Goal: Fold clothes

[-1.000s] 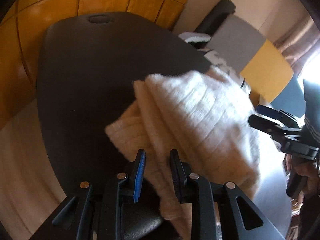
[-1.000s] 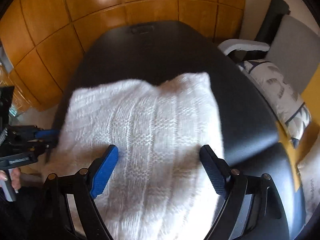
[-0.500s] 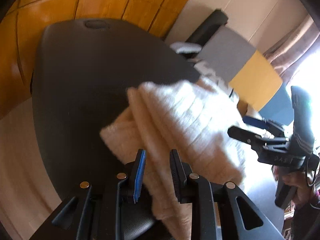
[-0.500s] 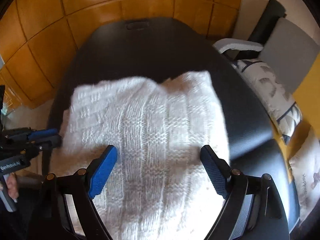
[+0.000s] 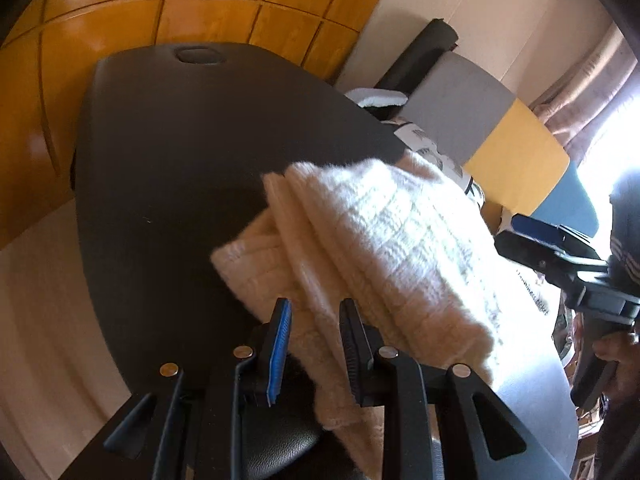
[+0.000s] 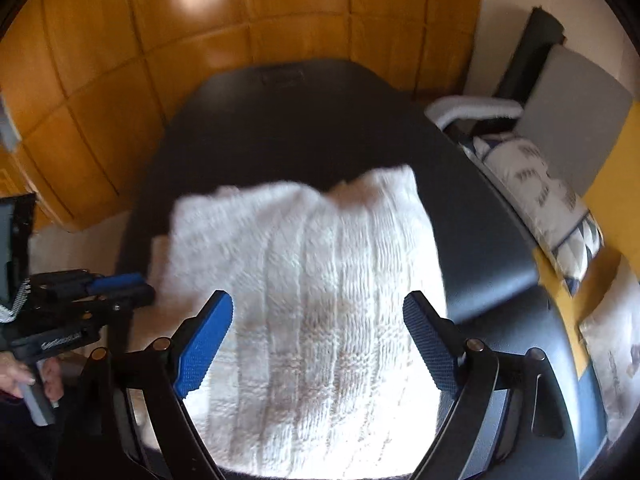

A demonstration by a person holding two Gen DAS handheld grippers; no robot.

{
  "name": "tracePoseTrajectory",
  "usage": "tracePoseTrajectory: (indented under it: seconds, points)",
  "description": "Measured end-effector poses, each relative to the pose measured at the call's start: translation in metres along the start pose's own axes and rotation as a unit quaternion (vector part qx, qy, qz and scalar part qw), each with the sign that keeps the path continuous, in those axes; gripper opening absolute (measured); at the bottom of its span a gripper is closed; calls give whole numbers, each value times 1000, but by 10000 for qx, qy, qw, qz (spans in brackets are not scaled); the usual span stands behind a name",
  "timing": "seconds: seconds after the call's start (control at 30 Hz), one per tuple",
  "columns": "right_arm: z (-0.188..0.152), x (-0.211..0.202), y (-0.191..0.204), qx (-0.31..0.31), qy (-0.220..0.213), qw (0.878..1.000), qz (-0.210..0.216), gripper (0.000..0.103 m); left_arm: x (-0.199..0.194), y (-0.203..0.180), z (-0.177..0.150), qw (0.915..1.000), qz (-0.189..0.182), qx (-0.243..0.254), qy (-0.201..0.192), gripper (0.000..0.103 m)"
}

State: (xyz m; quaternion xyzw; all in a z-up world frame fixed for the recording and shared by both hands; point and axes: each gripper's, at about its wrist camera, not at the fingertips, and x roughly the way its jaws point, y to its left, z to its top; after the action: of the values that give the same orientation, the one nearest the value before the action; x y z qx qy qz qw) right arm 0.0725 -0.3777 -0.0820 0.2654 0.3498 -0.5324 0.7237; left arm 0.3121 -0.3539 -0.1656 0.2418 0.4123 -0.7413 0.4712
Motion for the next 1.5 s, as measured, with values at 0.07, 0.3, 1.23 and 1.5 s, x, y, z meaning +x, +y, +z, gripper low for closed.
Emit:
tracePoseTrajectory:
  seconds: [0.07,0.3,1.23,1.5]
  points:
    - [3,-4,-3,-44,-25,10000,-19,90,-8,0,0,10000,5,-3,-86,24]
    - [-2,34,-7,-138,478,9987,-137,90,22,-14,6,9992,78,238,303,26]
    - [-81,-64,81,357,-685,9920,-999,95,-46,0,-3,9981,173,339,-477,26]
    - [-51,-68,25,1568,-655,9777,-1233,95,-46,-64,-9,9874,870,1114,-711,29]
